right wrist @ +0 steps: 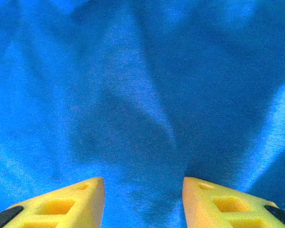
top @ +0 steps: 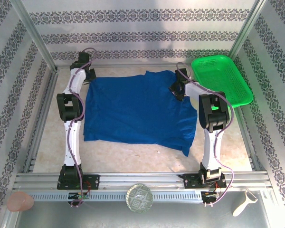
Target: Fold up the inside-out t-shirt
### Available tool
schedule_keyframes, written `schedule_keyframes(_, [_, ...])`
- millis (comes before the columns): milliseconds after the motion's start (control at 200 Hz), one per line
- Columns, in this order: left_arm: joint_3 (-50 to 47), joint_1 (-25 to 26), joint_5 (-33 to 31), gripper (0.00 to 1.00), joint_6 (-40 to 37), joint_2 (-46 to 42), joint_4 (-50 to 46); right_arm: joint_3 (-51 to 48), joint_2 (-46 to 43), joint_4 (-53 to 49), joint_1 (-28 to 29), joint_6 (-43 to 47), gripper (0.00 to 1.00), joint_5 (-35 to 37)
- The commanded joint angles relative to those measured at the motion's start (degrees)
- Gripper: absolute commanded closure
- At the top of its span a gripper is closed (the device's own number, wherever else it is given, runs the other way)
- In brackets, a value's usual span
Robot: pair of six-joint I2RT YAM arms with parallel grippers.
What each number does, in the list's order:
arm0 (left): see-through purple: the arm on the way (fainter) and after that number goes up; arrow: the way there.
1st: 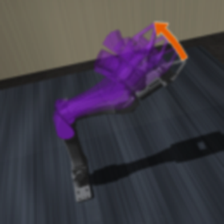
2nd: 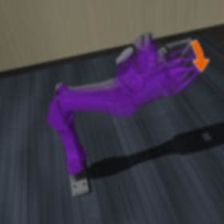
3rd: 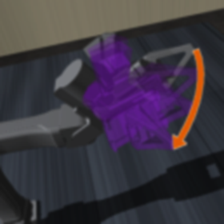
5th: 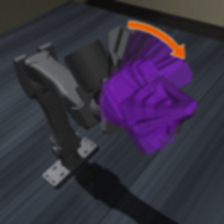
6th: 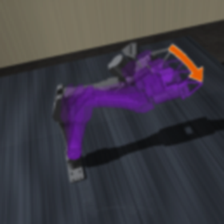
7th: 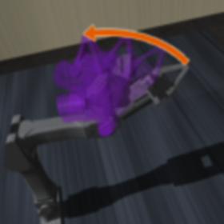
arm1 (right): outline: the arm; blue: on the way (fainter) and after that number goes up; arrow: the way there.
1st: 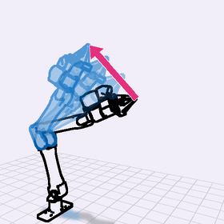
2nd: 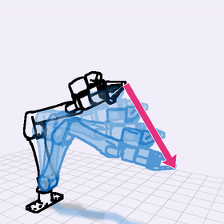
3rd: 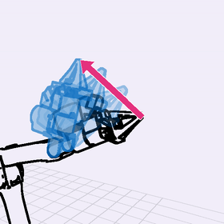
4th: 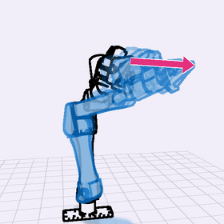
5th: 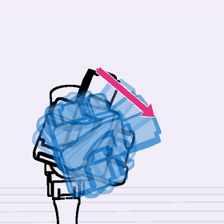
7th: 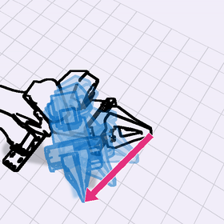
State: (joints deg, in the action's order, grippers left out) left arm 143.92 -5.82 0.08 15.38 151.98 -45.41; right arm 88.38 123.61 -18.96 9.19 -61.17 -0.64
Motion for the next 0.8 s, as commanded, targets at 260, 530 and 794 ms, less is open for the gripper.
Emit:
schedule_keyframes(260, [-0.8,-6.3,14.6,0.89,16.9,-1.8,9.0,1.9,0.6,-7.8,-0.9,-2.6,0.54,5.7])
schedule_keyframes(530, [-0.8,-6.6,16.2,0.26,14.3,-5.1,7.3,3.7,-0.8,-0.9,-1.3,6.1,0.56,-3.3])
schedule_keyframes(794, [-25.2,-1.0,22.2,0.23,11.3,-26.2,9.4,-4.1,-13.1,2.6,0.9,14.1,0.56,-8.3])
